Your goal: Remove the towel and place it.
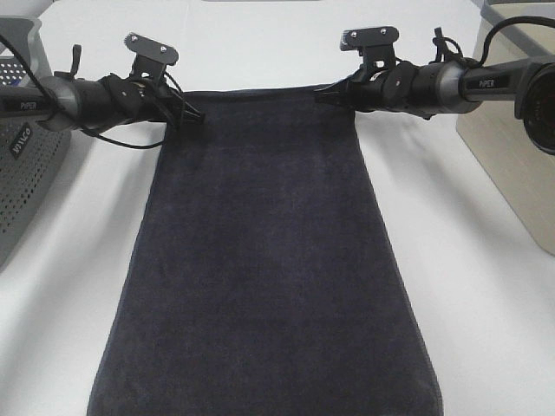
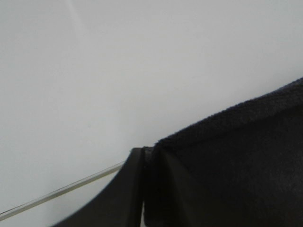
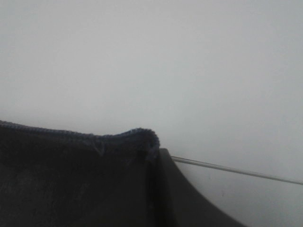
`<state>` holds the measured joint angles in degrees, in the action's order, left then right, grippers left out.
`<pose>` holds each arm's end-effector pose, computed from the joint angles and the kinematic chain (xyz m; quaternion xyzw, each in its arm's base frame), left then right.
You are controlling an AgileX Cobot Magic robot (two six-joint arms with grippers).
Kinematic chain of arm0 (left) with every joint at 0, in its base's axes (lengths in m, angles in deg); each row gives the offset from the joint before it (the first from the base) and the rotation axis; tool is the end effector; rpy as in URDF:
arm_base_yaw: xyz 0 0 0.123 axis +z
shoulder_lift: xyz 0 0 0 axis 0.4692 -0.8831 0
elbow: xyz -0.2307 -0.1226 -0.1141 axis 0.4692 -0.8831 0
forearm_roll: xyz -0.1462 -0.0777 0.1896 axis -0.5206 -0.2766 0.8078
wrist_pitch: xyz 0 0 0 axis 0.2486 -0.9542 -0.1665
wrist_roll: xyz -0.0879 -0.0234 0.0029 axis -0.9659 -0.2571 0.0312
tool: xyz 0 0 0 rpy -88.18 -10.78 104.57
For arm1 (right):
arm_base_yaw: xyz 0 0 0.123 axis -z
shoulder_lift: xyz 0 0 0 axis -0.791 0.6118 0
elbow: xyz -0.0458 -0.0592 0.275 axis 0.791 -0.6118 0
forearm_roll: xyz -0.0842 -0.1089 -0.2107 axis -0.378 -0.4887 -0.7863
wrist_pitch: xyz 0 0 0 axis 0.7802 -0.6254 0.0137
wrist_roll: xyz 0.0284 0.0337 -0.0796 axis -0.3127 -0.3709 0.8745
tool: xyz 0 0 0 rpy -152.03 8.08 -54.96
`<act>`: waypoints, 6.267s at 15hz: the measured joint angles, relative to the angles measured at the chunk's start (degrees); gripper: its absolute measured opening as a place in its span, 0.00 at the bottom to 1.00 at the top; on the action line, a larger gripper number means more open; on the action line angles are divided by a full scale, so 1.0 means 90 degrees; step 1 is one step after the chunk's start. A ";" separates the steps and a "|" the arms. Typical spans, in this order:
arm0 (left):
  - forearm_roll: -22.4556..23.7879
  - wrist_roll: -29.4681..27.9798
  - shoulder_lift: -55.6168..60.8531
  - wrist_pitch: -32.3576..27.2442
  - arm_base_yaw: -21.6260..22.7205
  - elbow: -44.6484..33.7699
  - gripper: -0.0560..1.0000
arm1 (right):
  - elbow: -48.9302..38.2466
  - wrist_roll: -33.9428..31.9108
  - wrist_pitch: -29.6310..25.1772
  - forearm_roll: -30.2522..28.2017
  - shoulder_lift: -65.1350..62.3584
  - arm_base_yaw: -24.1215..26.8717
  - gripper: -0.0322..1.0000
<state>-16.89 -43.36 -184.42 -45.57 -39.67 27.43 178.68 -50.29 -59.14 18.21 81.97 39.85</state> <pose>0.5677 -0.1107 0.0692 0.1559 0.8260 0.0339 0.5406 0.5578 0.1186 0.0866 -0.0922 0.8329 0.0303 0.5449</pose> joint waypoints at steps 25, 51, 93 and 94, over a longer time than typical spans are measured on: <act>0.0707 -0.0738 0.0013 -0.2846 0.0045 0.1203 0.67 | 0.0019 -0.0102 -0.8620 -0.0363 -0.2814 0.0025 0.70; 0.1012 -0.2578 0.1592 -0.5150 0.0064 0.1541 0.67 | 0.0019 -0.1120 -0.8639 -0.0484 -0.3871 0.0025 0.70; 0.3259 -0.4590 1.7042 -0.7811 0.1190 -0.9708 0.68 | -0.9587 -0.1598 -0.7996 -0.1776 -1.6578 0.1120 0.70; 0.3234 -0.4724 1.7042 -0.7792 0.1197 -0.9715 0.68 | -0.9587 -0.1598 -0.7996 -0.1738 -1.6578 0.1120 0.70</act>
<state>12.22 -85.88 -31.04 -115.70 -28.90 -60.01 92.39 -64.67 -131.10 2.57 -67.23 49.93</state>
